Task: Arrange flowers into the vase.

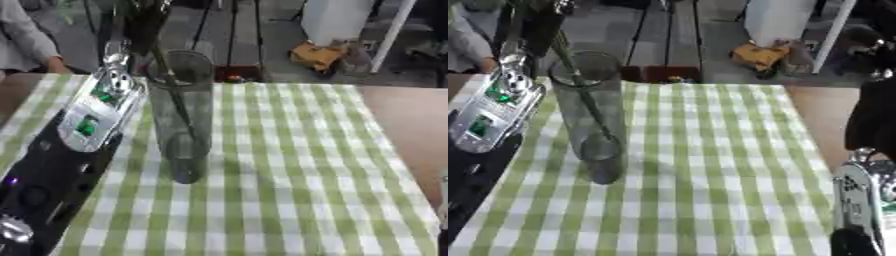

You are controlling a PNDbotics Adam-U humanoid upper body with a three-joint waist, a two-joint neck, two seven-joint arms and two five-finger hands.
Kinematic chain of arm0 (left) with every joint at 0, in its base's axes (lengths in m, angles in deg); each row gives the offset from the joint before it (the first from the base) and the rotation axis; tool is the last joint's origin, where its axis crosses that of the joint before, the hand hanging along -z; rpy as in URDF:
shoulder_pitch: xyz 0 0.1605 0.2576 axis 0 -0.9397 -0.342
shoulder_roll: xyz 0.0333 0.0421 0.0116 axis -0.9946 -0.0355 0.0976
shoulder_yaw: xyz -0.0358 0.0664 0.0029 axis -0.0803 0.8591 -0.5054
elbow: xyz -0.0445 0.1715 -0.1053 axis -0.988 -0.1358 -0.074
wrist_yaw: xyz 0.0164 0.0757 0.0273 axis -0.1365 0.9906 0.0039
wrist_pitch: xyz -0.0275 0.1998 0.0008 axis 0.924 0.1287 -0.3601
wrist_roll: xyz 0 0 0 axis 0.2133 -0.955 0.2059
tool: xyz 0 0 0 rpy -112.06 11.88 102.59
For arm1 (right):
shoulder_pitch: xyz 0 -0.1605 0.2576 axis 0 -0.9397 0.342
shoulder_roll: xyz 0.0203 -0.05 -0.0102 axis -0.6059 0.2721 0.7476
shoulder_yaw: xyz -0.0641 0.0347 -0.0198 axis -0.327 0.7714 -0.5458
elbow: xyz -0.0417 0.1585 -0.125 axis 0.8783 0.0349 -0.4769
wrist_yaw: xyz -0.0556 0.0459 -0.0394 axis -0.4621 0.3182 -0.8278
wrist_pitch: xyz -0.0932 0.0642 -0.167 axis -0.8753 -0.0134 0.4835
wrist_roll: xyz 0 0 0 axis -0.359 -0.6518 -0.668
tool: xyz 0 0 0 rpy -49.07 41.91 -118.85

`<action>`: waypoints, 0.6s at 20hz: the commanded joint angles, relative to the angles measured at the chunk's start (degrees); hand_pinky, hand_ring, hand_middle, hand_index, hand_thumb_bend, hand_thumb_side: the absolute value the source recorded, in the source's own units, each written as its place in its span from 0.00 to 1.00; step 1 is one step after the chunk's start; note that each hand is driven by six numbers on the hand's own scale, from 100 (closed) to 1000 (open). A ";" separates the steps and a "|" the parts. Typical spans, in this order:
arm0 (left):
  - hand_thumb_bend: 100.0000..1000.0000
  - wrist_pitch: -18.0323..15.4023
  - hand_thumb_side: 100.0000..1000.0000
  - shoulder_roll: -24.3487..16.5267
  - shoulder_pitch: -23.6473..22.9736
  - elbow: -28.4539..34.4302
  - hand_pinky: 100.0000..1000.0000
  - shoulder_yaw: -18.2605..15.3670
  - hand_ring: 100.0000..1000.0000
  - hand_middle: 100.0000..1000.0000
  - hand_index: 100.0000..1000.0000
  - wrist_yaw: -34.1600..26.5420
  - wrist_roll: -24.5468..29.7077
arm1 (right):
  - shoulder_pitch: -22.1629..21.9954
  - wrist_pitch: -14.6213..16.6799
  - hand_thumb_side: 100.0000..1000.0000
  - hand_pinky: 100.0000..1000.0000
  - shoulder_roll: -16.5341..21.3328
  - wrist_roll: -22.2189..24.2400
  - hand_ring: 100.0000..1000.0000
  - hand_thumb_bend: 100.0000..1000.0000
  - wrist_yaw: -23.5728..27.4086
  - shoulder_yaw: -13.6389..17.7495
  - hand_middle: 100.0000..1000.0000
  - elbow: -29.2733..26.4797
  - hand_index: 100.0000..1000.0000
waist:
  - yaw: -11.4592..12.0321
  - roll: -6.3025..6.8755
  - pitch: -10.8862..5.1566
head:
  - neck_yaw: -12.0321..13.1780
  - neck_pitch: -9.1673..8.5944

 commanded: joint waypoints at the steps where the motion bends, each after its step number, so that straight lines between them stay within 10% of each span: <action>1: 0.00 0.65 0.68 -1.57 0.90 0.90 0.24 0.00 0.66 0.49 0.61 1.99 2.19 | 0.49 0.01 0.84 0.57 0.64 -0.41 0.69 0.00 -0.28 0.23 0.60 -0.88 0.70 | 0.01 0.21 -1.58 | -0.23 0.24; 12: 0.00 2.04 0.74 -2.10 0.28 1.93 0.36 0.25 0.79 0.62 0.76 6.52 9.99 | 0.39 0.08 0.83 0.57 0.65 -1.02 0.69 0.00 -0.39 0.29 0.60 -0.88 0.70 | 0.30 0.11 -1.83 | -0.45 0.27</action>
